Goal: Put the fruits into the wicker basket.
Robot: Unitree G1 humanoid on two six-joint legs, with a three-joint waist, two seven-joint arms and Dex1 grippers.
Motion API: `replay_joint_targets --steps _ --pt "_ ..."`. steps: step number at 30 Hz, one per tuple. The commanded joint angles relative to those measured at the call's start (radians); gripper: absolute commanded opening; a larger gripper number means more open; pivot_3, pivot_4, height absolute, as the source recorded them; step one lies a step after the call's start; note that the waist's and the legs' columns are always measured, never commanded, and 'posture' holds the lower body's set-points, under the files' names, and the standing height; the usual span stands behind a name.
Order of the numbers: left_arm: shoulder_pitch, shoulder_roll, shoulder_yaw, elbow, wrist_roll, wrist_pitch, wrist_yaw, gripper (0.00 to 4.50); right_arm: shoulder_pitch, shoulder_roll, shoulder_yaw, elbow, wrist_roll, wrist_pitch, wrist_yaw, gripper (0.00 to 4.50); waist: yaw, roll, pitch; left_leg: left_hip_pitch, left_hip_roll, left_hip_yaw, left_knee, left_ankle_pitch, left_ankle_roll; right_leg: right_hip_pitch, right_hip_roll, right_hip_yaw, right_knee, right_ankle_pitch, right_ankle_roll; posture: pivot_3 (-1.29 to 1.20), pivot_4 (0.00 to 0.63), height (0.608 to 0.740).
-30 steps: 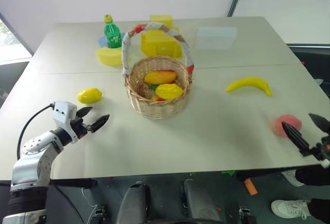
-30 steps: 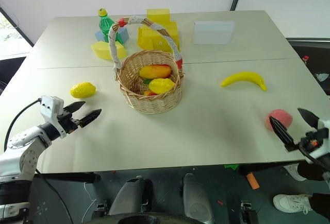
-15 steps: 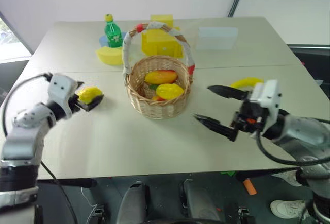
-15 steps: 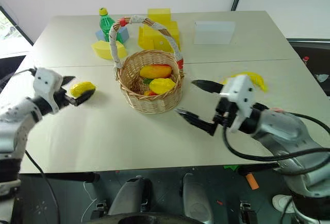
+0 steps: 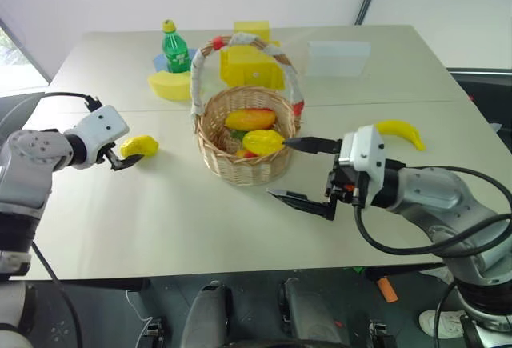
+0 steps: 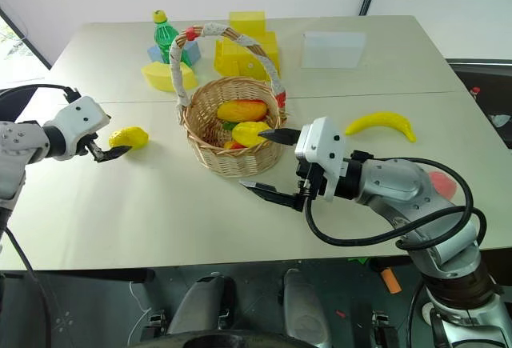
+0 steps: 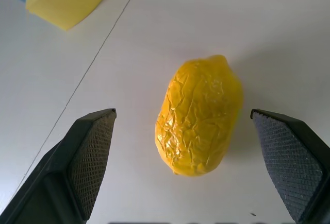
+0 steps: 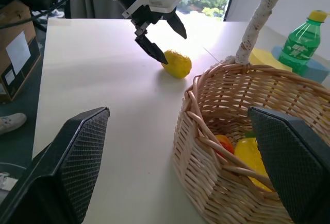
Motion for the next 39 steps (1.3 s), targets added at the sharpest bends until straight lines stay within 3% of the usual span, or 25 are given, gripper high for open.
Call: replay_joint_targets --steps 1,8,10,13,15,20,24,26,30,33,37,39 --pt "-0.063 -0.018 -0.033 0.113 0.043 -0.097 -0.041 4.47 -0.014 0.02 -0.002 -0.022 -0.009 -0.016 -0.008 4.5 0.001 0.0 0.0 0.0 0.0 0.0 0.0 0.0 0.0 0.0 0.0 0.0 0.0 0.0 0.0 0.0 0.15 0.74" --pt "-0.156 -0.069 -0.077 0.313 0.098 -0.239 -0.068 4.47 -0.01 0.047 0.004 -0.033 -0.031 -0.017 -0.024 4.5 0.001 0.0 0.0 0.0 0.0 0.0 0.001 0.0 0.0 0.0 0.0 0.0 0.001 0.0 0.0 0.0 0.15 0.74" --pt "-0.17 -0.076 -0.071 0.351 0.103 -0.277 -0.06 3.73 -0.009 0.053 0.006 -0.035 -0.035 -0.017 -0.027 4.5 0.0 0.0 0.0 0.0 0.0 0.0 0.001 0.0 0.0 0.0 0.0 0.0 0.001 0.0 0.0 0.0 0.15 0.74" --pt "-0.185 -0.08 -0.064 0.385 0.113 -0.295 -0.053 2.21 -0.008 0.058 0.007 -0.035 -0.039 -0.018 -0.027 4.5 0.0 0.0 0.0 0.0 0.0 0.0 0.001 0.0 0.0 0.0 0.0 0.0 0.001 0.0 0.0 0.0 0.15 0.74" --pt "-0.184 -0.076 -0.057 0.392 0.111 -0.303 -0.05 1.78 -0.01 0.062 0.008 -0.033 -0.042 -0.019 -0.024 4.5 -0.001 0.0 0.0 0.0 0.0 0.0 0.001 0.0 0.0 0.0 0.0 0.0 0.002 0.0 0.0 0.0 0.15 0.74" --pt "-0.135 -0.037 0.072 0.31 -0.022 -0.245 -0.098 1.78 -0.019 0.059 -0.004 -0.035 -0.041 -0.018 -0.016 4.5 -0.003 -0.001 0.0 0.0 0.0 0.0 0.001 0.0 0.0 -0.001 0.0 0.0 0.002 0.0 0.0 0.0 0.15 0.74" --pt "-0.028 -0.046 0.271 -0.112 -0.346 0.057 -0.179 1.78 -0.014 0.026 -0.05 -0.027 -0.028 -0.014 0.007 4.5 0.0 -0.002 0.0 -0.002 0.002 -0.001 0.001 0.0 0.0 -0.002 -0.002 0.0 0.004 0.0 0.0 0.0 0.15 0.74" --pt "0.001 -0.067 0.286 -0.315 -0.438 0.188 -0.149 1.78 -0.013 0.014 -0.068 -0.012 -0.029 -0.015 0.015 4.5 0.005 -0.002 0.0 -0.002 0.002 -0.002 0.002 0.0 0.0 -0.002 -0.003 0.0 0.004 0.0 0.0 0.0 0.15 0.74" --pt "-0.055 -0.224 0.167 -0.582 -0.484 0.342 0.018 1.78 -0.016 -0.003 -0.097 0.023 -0.043 -0.019 0.024 4.5 0.02 -0.002 0.0 0.0 -0.001 -0.002 0.002 0.0 0.0 0.001 -0.005 0.0 0.003 0.0 0.0 0.0 0.15 0.74" --pt "-0.11 -0.339 0.069 -0.602 -0.437 0.377 0.1 1.78 -0.012 -0.01 -0.112 0.028 -0.045 -0.017 0.02 4.5 0.018 -0.003 -0.001 0.0 -0.002 -0.002 0.003 0.0 0.0 0.002 -0.003 0.0 0.003 0.0 0.0 0.0 0.15 0.74" --pt "-0.145 -0.419 -0.042 -0.523 -0.349 0.339 0.131 1.78 0.012 -0.018 -0.131 0.01 -0.05 -0.004 -0.001 4.5 0.0 -0.003 -0.001 0.0 -0.001 -0.002 0.003 0.0 0.0 0.0 0.0 0.001 0.004 0.0 0.0 0.0 0.15 0.74" --pt "-0.162 -0.449 -0.044 -0.471 -0.341 0.328 0.14 2.82 0.046 -0.022 -0.159 -0.002 -0.05 0.011 -0.022 4.5 -0.002 -0.003 -0.001 0.001 -0.001 -0.002 0.002 0.0 0.0 0.0 0.001 0.001 0.004 0.0 0.0 0.0 0.15 0.74"
